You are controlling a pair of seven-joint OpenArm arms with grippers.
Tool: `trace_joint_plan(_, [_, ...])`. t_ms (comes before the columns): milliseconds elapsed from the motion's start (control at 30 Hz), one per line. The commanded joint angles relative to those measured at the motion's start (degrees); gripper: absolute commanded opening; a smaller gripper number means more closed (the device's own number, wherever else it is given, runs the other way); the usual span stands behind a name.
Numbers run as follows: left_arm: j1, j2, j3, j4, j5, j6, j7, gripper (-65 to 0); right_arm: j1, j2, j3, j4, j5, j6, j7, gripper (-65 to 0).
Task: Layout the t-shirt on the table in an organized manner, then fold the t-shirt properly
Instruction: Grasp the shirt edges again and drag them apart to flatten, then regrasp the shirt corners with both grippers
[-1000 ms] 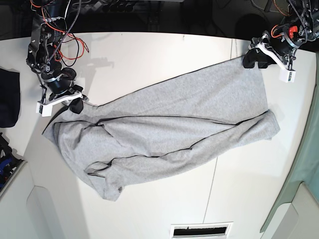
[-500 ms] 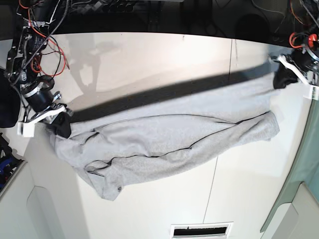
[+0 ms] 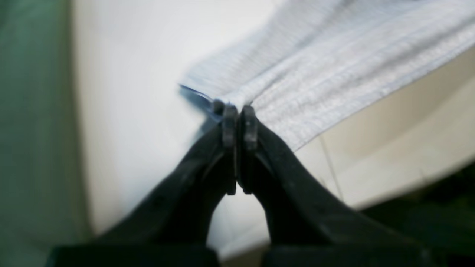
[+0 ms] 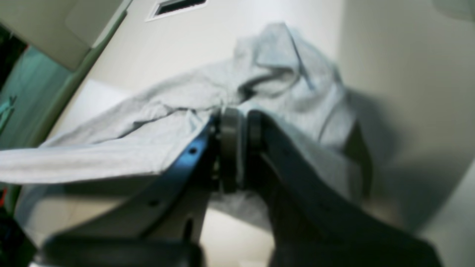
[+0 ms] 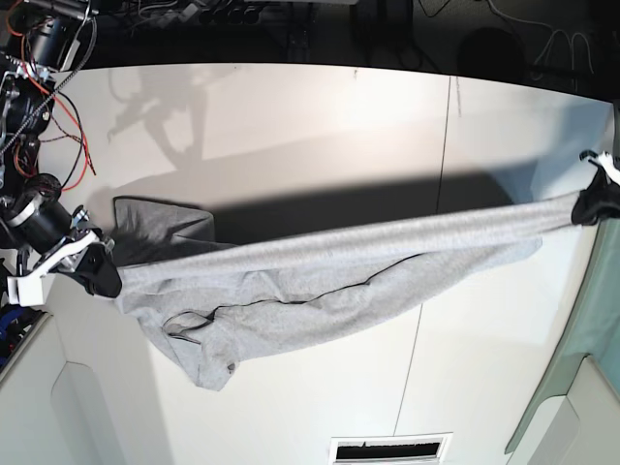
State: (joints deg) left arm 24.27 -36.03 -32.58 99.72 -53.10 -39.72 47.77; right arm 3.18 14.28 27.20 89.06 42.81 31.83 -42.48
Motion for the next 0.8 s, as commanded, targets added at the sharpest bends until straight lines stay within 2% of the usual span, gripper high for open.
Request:
trace_joint_plan(0, [2.03,-0.61,-0.70,1.01,-0.55,-0.28,-0.35,-65.0,-2.16,1.22,1.73,1.81,1.27,0.15,1.42,-65.0])
trace_joint_plan(200, [7.85,3.56,-0.76,1.05,-0.87,-0.28,-0.33,-65.0,-11.61,1.11,6.91,2.89,2.23,0.11,2.03,-65.0])
trace_joint_plan(400, [9.86,5.07,-0.76,0.81,-0.74,-0.28,-0.83,-65.0,-16.06,0.76,7.56,2.40,1.97,0.04,3.19,-65.0])
trace_joint_plan(500, [9.88,5.09,-0.76,0.81,-0.15,-0.28,-0.81,-53.4,-16.11,0.83,7.56,2.32,-0.20,-0.11,3.02,-40.7])
trace_joint_plan(533, [9.88,5.09,-0.76,0.81,0.44,-0.28,-0.81,-49.9,-16.09,0.87,7.58,2.32,-0.72,-0.11,3.04,-34.8])
trace_joint_plan(567, [9.88,5.07,-0.76,0.81,1.01,-0.28,-0.81,-47.9,-16.09,0.92,7.63,2.32,-0.81,-0.11,3.32,-31.4])
trace_joint_plan(700, [9.86,5.03,-0.76,0.81,2.54,-0.28,-2.51,-47.2,-15.87,0.94,7.67,2.32,-1.31,-0.11,10.75,-30.7])
trace_joint_plan(767, [9.86,4.68,-0.76,0.81,3.74,-0.28,-4.42,-47.1,-14.36,0.94,7.67,2.32,-3.48,-0.35,12.76,-30.7])
